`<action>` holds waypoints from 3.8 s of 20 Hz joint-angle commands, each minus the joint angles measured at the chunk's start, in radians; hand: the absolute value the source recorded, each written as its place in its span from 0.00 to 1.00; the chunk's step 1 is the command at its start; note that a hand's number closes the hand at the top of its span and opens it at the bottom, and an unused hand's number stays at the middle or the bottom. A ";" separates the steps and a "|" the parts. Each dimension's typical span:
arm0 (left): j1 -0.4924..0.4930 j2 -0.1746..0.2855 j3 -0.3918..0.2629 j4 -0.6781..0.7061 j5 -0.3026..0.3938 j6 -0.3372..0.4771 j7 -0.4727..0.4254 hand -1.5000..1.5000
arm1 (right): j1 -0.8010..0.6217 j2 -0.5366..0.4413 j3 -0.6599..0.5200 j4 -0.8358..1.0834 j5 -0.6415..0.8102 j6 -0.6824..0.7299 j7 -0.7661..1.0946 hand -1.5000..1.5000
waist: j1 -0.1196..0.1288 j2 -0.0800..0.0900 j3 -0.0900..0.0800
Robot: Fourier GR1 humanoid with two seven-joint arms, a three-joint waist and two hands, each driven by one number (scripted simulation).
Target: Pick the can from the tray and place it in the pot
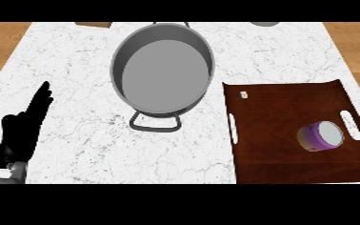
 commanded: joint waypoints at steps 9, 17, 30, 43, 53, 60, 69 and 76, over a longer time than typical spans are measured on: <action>-0.001 -0.040 -0.020 0.003 -0.019 -0.026 -0.036 0.50 | -0.177 -0.349 0.036 -0.132 -0.070 0.469 0.643 0.00 | 0.052 0.012 0.001; -0.042 -0.013 0.028 0.017 -0.005 -0.051 0.006 0.50 | -0.464 -0.427 0.096 -0.047 -0.348 0.748 0.894 0.00 | 0.041 0.006 0.003; 0.002 -0.074 0.027 0.020 -0.072 -0.045 -0.030 0.50 | -0.829 -0.275 0.307 0.275 -0.291 0.854 0.971 0.00 | 0.018 0.001 0.004; 0.038 -0.081 0.095 -0.039 -0.071 -0.099 0.015 0.50 | -0.885 -0.097 0.361 0.512 -0.164 0.874 0.891 0.00 | 0.013 -0.001 0.004; 0.060 -0.167 0.103 -0.004 -0.141 -0.097 -0.045 0.50 | -0.857 -0.063 0.281 0.557 -0.097 0.929 0.834 0.00 | 0.005 -0.002 0.004; 0.050 -0.144 0.150 -0.059 -0.155 -0.129 0.029 0.50 | -0.863 -0.017 0.287 0.640 -0.026 0.983 0.687 1.00 | 0.007 -0.002 0.005; 0.018 -0.184 0.172 0.022 -0.195 -0.174 -0.027 0.50 | -0.909 0.050 0.220 0.648 0.051 1.005 0.714 1.00 | 0.005 -0.001 0.004; -0.039 -0.179 0.116 -0.035 -0.183 -0.217 0.016 0.50 | -1.090 0.290 0.645 0.363 0.184 1.088 0.557 1.00 | 0.180 0.006 -0.002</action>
